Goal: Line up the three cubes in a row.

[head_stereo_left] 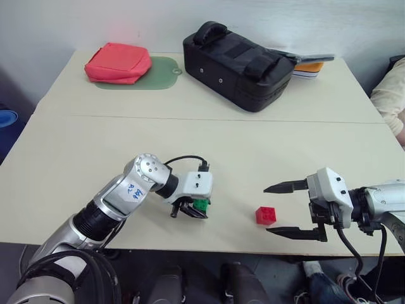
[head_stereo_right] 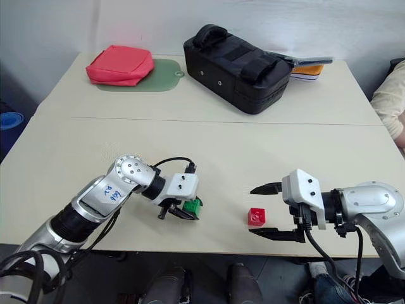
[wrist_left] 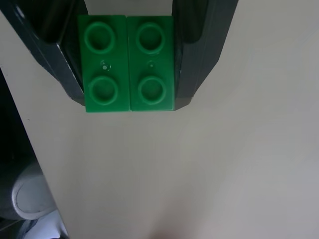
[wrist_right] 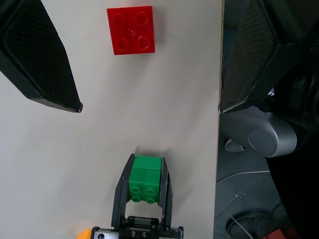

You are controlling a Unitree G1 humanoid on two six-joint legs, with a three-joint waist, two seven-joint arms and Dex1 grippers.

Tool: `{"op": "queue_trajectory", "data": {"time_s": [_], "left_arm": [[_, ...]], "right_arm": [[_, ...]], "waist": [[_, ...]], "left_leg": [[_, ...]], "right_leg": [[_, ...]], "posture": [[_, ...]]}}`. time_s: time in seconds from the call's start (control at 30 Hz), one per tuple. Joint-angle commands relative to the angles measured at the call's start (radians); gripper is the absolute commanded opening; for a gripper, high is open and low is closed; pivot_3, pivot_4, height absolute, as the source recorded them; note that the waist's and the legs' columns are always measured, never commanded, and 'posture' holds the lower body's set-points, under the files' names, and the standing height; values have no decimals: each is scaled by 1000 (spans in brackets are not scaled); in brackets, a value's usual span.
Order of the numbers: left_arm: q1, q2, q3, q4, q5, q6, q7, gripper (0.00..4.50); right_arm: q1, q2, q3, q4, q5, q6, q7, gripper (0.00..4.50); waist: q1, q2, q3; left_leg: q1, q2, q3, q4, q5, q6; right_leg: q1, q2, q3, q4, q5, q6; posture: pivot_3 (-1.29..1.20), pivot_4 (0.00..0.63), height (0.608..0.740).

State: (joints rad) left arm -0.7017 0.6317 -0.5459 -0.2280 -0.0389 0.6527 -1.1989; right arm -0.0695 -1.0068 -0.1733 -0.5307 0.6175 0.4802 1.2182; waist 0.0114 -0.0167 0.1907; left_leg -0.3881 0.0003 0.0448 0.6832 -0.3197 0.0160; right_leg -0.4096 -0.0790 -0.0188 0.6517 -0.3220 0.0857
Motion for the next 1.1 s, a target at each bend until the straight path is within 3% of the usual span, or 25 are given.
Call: {"op": "queue_trajectory", "data": {"time_s": [0.03, 0.33, 0.4, 0.67, 0.87, 1.1], "left_arm": [[10, -6, -21, -46, 23, 20, 26, 1520], [12, -20, -43, -66, 30, 95, 71, 1520], [15, -18, -44, -73, 21, 116, 69, 2269], [5, -6, 1, -98, -33, 184, 63, 4475], [-41, 7, 134, -93, -125, 271, 67, 4494], [-10, 114, 425, -61, -274, 257, 46, 4494]], "right_arm": [[1, -21, -40, -32, 17, -6, 8, 4500], [-21, -17, -17, -19, 9, -8, 12, 4500], [-25, -16, -15, -18, 9, -7, 11, 4500], [-27, -17, -16, -15, 6, -9, 14, 4500], [-39, -19, -13, -3, 2, -13, 19, 4500], [-129, -7, -13, 52, 47, 16, 28, 4500]], "waist": [[2, 0, 0], [9, 0, 0], [9, 0, 0], [11, 0, 0], [10, 0, 0], [-4, 0, 0]], "left_leg": [[0, 0, 0, 0, 0, 0], [0, 0, 0, 0, 0, 0], [0, 0, 0, 0, 0, 0], [0, 0, 0, 0, 0, 0], [0, 0, 0, 0, 0, 0], [0, 0, 0, 0, 0, 0]], "right_leg": [[0, 0, 0, 0, 0, 0], [0, 0, 0, 0, 0, 0], [0, 0, 0, 0, 0, 0], [0, 0, 0, 0, 0, 0], [0, 0, 0, 0, 0, 0], [0, 0, 0, 0, 0, 0]], "posture": [[0, 150, 740], [0, 150, 740], [0, 150, 740], [0, 150, 740], [0, 150, 740], [0, 150, 740]]}}
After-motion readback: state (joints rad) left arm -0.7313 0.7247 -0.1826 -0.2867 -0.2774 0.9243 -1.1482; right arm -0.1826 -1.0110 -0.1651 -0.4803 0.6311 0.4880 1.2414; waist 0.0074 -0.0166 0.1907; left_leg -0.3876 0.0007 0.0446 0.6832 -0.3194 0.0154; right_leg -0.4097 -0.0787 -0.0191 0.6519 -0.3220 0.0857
